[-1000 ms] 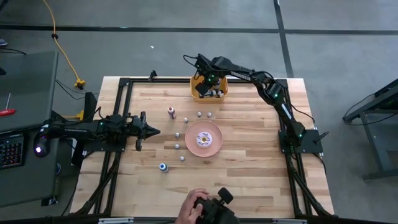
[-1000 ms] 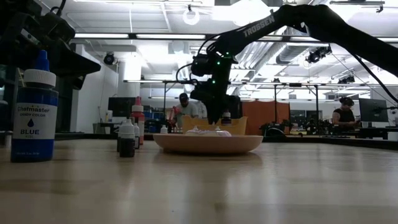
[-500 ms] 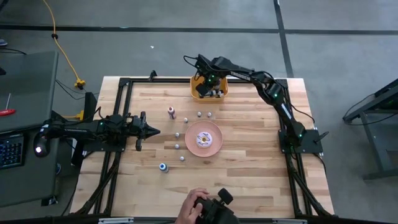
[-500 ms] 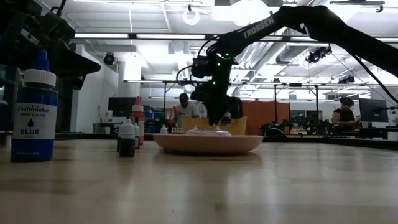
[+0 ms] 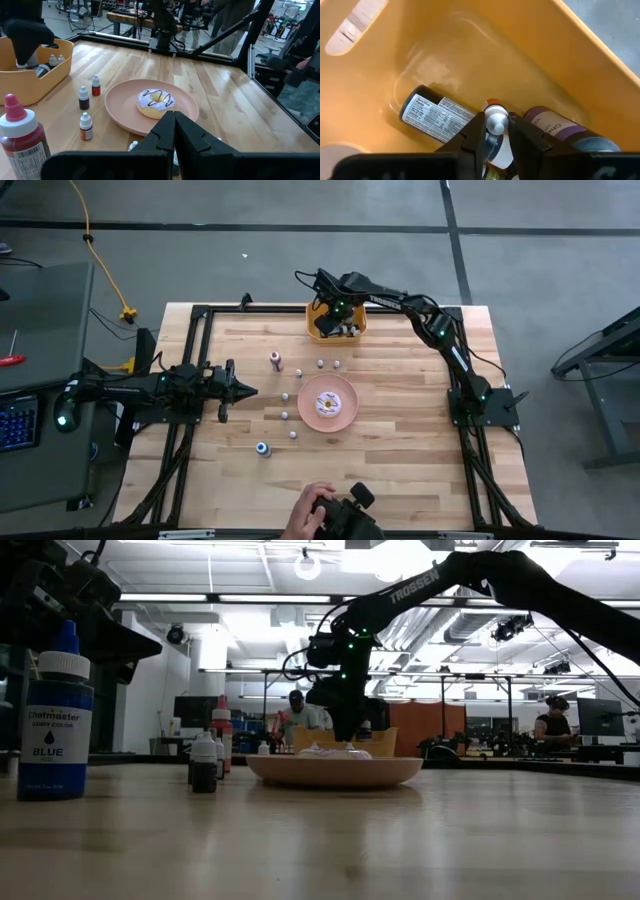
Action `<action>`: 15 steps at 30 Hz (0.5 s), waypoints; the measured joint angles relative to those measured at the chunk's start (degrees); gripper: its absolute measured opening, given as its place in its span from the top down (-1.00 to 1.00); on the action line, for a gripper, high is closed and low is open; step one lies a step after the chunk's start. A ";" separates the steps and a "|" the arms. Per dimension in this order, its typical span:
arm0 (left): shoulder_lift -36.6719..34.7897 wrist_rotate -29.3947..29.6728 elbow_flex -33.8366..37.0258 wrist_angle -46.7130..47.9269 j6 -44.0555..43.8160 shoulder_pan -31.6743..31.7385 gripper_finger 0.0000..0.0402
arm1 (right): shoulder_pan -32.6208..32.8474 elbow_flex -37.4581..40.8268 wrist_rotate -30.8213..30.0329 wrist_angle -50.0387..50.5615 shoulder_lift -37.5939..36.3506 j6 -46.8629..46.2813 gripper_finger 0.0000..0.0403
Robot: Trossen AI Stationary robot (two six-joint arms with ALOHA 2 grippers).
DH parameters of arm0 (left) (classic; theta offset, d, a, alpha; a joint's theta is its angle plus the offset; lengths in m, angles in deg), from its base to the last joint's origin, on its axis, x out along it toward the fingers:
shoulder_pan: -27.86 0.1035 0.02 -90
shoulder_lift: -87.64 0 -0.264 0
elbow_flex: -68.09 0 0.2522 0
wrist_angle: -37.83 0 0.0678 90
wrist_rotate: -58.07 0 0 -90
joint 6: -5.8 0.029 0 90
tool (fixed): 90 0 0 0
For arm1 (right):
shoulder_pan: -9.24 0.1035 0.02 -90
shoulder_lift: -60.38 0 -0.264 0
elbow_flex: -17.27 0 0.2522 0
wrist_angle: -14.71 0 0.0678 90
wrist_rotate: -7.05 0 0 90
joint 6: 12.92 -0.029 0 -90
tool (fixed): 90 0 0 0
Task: Pick & Place food coloring
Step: Put the small red food coloring bottle into the orange bin
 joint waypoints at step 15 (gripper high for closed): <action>0.02 0.01 0.00 0.00 -0.01 0.00 1.00 | 0.00 -0.02 0.17 -0.04 -0.22 0.46 0.35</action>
